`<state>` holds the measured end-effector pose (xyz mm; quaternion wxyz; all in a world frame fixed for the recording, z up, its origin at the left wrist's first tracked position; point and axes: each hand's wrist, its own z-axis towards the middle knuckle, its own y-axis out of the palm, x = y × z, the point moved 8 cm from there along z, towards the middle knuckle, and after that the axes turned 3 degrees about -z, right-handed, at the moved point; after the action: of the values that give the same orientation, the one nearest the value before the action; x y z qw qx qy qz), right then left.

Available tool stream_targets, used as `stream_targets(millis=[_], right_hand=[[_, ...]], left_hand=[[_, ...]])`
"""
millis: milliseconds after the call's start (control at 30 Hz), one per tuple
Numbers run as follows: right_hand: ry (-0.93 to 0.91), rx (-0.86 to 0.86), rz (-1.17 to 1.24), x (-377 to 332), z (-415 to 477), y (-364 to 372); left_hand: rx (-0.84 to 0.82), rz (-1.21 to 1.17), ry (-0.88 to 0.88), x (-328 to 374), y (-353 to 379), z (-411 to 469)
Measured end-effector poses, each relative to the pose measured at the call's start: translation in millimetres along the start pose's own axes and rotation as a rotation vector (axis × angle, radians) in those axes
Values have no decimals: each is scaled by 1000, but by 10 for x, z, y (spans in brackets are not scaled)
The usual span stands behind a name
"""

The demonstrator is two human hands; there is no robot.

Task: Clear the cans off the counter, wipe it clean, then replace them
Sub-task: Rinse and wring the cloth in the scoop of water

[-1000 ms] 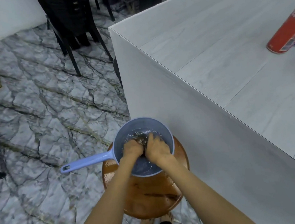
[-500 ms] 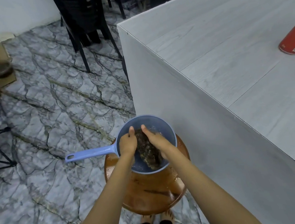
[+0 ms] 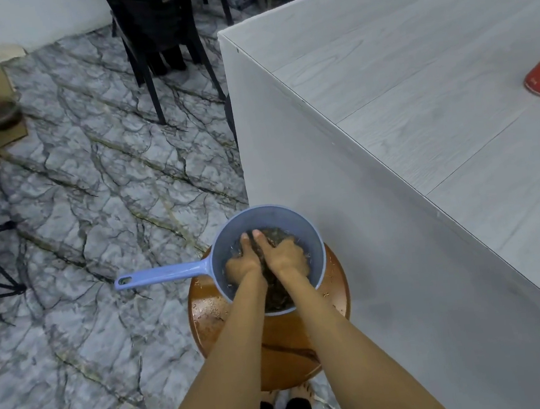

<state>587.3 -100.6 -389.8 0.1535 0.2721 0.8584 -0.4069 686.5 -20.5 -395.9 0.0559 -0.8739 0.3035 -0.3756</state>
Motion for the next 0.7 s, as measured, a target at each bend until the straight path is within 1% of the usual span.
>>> stream_targets(millis=[67, 100, 167, 233, 333, 400, 467, 567, 633, 700], right_hand=[[-41, -3, -41, -22, 28, -9], [-57, 13, -52, -18, 57, -26], [-44, 64, -39, 16, 79, -92], [22, 72, 70, 79, 87, -124], [41, -11, 229, 80, 115, -89], [6, -60, 182, 50, 100, -58], [-30, -59, 77, 50, 81, -54], [-70, -32, -17, 36, 78, -74], [-53, -26, -61, 40, 75, -78], [-33, -6, -76, 40, 68, -86]], left_hand=[[-59, -90, -44, -25, 43, 55], [-96, -92, -29, -17, 70, 65], [-149, -3, 49, 21, 118, 58], [-117, 49, 94, 15, 95, 74], [-51, 112, 133, 69, 29, 59], [-51, 141, 136, 95, 24, 57], [-53, 157, 88, 67, 10, 63], [-178, 6, -1, -9, 95, 49], [-248, 5, 18, -24, 148, 9], [-202, 75, 77, -17, 111, 6]])
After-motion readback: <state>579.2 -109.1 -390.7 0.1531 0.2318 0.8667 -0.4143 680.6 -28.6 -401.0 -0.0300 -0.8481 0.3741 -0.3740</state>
